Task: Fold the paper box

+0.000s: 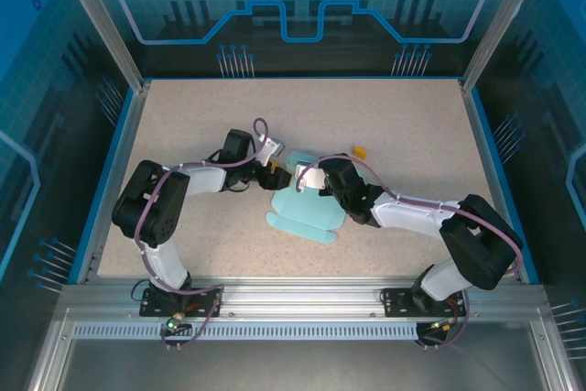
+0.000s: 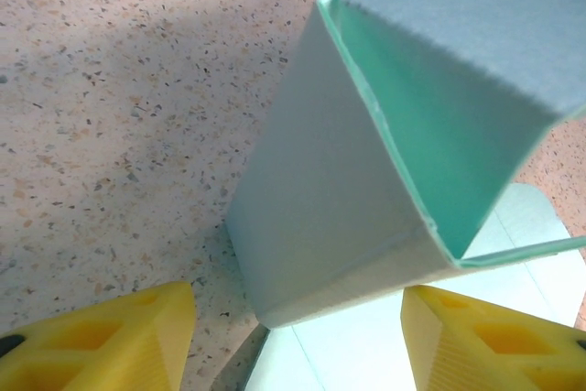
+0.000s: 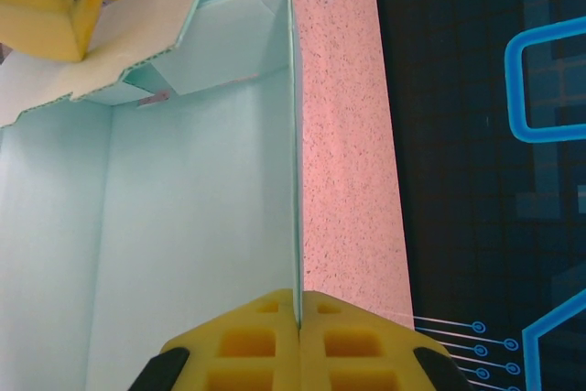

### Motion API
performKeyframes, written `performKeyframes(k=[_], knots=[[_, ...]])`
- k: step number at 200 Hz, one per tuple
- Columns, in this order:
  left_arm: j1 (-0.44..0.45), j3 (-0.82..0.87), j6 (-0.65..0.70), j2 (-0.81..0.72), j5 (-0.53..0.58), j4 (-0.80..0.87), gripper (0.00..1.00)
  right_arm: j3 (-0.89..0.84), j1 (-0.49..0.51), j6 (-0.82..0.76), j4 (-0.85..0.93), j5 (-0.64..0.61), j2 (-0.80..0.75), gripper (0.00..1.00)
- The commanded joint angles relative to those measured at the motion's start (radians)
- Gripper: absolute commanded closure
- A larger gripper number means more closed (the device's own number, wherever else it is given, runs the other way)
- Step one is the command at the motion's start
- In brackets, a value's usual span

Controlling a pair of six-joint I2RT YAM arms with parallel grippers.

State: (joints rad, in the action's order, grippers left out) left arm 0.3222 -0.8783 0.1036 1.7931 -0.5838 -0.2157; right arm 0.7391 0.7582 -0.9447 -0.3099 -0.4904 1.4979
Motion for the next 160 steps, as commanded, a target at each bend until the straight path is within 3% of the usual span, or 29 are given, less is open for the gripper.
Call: performKeyframes(k=[1,160], knots=[[-0.007,0.009,0.036,0.002,-0.022,-0.077,0.36,-0.028,0.013,-0.021,-0.026,0.034,0.005,1.0],[-0.021,0.022,0.08,0.025,-0.077,-0.11,0.32,-0.113,0.04,-0.071,-0.17,-0.018,0.031,1.0]])
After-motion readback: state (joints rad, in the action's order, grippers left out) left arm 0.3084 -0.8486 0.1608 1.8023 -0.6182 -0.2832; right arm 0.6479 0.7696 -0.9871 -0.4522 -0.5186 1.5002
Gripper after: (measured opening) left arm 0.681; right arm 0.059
